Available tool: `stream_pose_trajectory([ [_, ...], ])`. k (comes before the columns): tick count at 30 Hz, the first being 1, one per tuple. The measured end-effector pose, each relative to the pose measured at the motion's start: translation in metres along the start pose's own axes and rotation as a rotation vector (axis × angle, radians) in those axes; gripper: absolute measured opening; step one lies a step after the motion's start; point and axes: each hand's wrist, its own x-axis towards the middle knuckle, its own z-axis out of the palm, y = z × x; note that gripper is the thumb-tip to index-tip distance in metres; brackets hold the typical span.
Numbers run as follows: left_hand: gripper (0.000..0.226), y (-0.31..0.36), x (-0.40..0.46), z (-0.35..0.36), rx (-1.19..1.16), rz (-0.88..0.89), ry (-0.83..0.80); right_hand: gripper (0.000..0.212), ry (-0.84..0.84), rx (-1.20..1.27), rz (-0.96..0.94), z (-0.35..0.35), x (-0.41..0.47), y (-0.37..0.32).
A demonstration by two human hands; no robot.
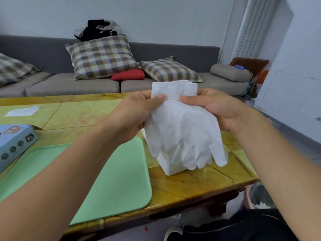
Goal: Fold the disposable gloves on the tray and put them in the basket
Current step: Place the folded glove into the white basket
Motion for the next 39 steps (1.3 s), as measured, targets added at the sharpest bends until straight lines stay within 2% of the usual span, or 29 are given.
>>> stream_pose_trajectory([
  [4,0.018,0.003,0.028,-0.004,0.100,-0.120,0.091,0.017,0.034,0.008,0.047,-0.006,0.024,-0.003],
  [6,0.013,0.007,0.051,-0.007,0.145,-0.112,0.155,0.015,0.071,-0.015,0.023,-0.007,0.049,-0.007],
  [10,0.011,0.047,0.095,-0.021,0.012,0.198,0.186,0.024,0.153,-0.024,-0.246,-0.013,0.098,-0.043],
  [13,0.016,0.060,0.109,-0.031,0.068,0.319,0.207,0.011,0.171,-0.061,-0.435,-0.026,0.113,-0.057],
  [16,0.014,0.020,0.115,-0.038,0.265,0.324,0.190,0.016,0.207,-0.078,-0.472,-0.034,0.121,-0.014],
  [19,0.012,-0.037,0.102,-0.039,0.411,0.306,0.129,0.017,0.227,-0.171,-0.393,-0.046,0.113,0.056],
  [22,0.005,-0.091,0.087,-0.039,0.617,0.256,-0.044,0.011,0.114,-0.570,-0.285,-0.062,0.093,0.103],
  [23,0.009,-0.105,0.081,-0.040,0.694,0.241,-0.087,0.009,0.061,-0.690,-0.289,-0.065,0.087,0.109],
  [25,0.019,-0.117,0.074,-0.042,0.807,0.266,-0.122,0.008,-0.009,-0.765,-0.332,-0.064,0.077,0.108],
  [27,0.020,-0.111,0.068,-0.042,0.814,0.299,-0.141,0.007,-0.061,-0.814,-0.352,-0.060,0.070,0.100],
  [29,0.020,-0.099,0.063,-0.040,0.861,0.277,-0.215,0.012,-0.168,-0.936,-0.280,-0.058,0.064,0.097],
  [32,0.020,-0.088,0.055,-0.034,0.905,0.191,-0.351,0.029,-0.323,-1.035,-0.072,-0.060,0.058,0.093],
  [33,0.023,-0.085,0.054,-0.032,0.876,0.205,-0.328,0.033,-0.312,-0.995,-0.046,-0.062,0.058,0.086],
  [35,0.029,-0.082,0.058,-0.029,0.885,0.305,-0.155,0.029,-0.203,-0.827,-0.110,-0.061,0.062,0.070],
  [37,0.039,-0.081,0.065,-0.031,1.121,0.380,-0.006,0.018,-0.097,-0.796,-0.220,-0.049,0.074,0.060],
  [38,0.047,-0.081,0.069,-0.031,1.284,0.368,0.011,0.039,-0.108,-0.910,-0.214,-0.039,0.084,0.059],
  [39,0.054,-0.083,0.072,-0.031,1.417,0.332,-0.002,0.070,-0.185,-1.086,-0.151,-0.028,0.094,0.061],
])
